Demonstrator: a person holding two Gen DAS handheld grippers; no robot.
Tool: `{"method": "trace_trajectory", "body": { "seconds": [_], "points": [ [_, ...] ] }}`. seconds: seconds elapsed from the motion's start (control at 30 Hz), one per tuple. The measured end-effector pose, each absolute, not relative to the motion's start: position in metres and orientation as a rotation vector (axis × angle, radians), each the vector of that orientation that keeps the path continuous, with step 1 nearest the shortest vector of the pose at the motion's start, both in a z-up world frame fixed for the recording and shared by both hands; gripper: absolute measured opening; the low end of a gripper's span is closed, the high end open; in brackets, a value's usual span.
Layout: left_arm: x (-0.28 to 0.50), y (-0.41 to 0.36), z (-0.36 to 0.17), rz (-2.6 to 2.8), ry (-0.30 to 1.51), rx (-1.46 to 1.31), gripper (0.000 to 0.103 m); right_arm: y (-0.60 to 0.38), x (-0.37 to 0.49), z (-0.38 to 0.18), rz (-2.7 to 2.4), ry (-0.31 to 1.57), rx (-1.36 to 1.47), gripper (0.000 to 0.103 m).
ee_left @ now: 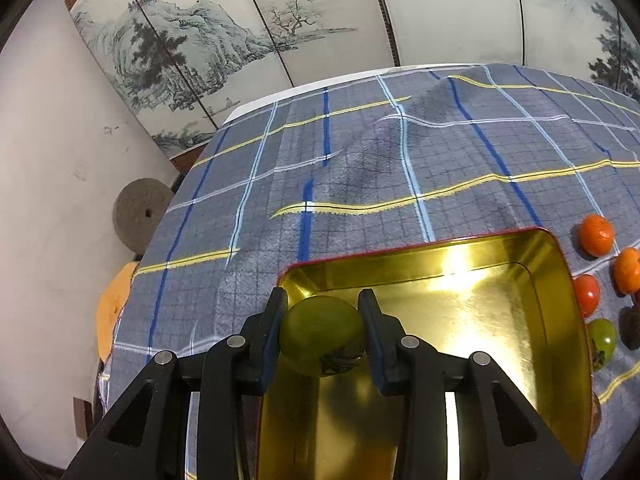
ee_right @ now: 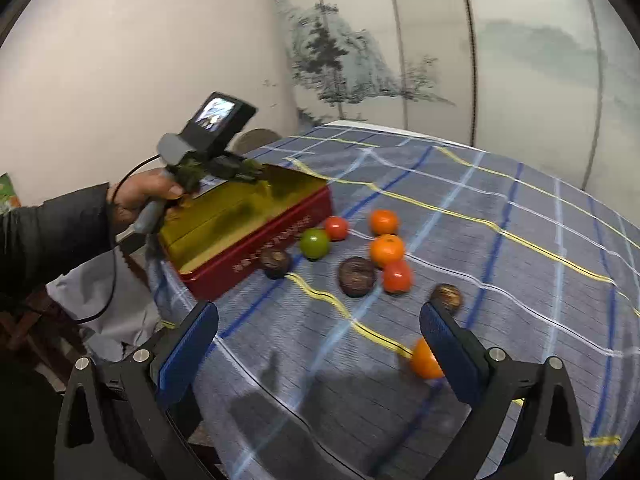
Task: Organize fruits
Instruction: 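Open the left tool to drop the green fruit in the tin while the right tool reaches the brown fruit, then grasp the small brown fruit with the right tool and lift it toward the tin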
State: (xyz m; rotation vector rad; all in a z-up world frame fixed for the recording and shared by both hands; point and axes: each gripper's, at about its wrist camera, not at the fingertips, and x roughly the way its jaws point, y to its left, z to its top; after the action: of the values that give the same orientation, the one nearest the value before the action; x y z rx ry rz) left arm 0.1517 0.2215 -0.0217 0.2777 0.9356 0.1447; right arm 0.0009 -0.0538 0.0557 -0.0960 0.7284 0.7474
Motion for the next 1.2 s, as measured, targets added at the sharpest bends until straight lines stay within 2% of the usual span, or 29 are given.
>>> {"method": "trace_trajectory", "body": {
  "seconds": [0.13, 0.2, 0.27, 0.3, 0.43, 0.57, 0.63, 0.7, 0.77, 0.87, 1.2],
  "points": [
    [0.158, 0.224, -0.025, 0.154, 0.938, 0.294, 0.039, -0.037, 0.005, 0.053, 0.793, 0.743, -0.103, 0.101],
    [0.161, 0.225, -0.025, 0.165, 0.933, 0.309, 0.046, -0.03, 0.006, 0.055, 0.814, 0.747, -0.1, 0.101],
    [0.163, 0.227, -0.024, 0.172, 0.925, 0.311, 0.072, -0.022, 0.008, 0.054, 0.842, 0.755, -0.1, 0.101],
    [0.162, 0.228, -0.022, 0.17, 0.911, 0.301, 0.076, -0.019, 0.01, 0.054, 0.853, 0.76, -0.102, 0.101],
    [0.157, 0.231, -0.012, 0.154, 0.87, 0.269, 0.078, -0.001, 0.019, 0.048, 0.899, 0.787, -0.112, 0.1],
    [0.132, 0.234, 0.005, 0.132, 0.842, 0.168, 0.078, 0.016, 0.034, 0.039, 0.94, 0.819, -0.122, 0.093],
    [0.11, 0.231, 0.017, 0.125, 0.81, 0.128, 0.079, 0.027, 0.041, 0.032, 0.958, 0.842, -0.152, 0.08],
    [0.086, 0.229, 0.027, 0.144, 0.785, 0.107, 0.082, 0.04, 0.048, 0.024, 0.965, 0.875, -0.207, 0.055],
    [0.065, 0.225, 0.035, 0.153, 0.766, 0.092, 0.085, 0.05, 0.054, 0.019, 0.983, 0.889, -0.246, 0.05],
    [0.03, 0.222, 0.042, 0.153, 0.751, 0.067, 0.088, 0.061, 0.065, 0.012, 0.986, 0.9, -0.302, 0.05],
    [-0.035, 0.21, 0.038, 0.149, 0.788, 0.073, 0.088, 0.091, 0.078, -0.004, 1.054, 0.923, -0.477, 0.05]
  ]
}}
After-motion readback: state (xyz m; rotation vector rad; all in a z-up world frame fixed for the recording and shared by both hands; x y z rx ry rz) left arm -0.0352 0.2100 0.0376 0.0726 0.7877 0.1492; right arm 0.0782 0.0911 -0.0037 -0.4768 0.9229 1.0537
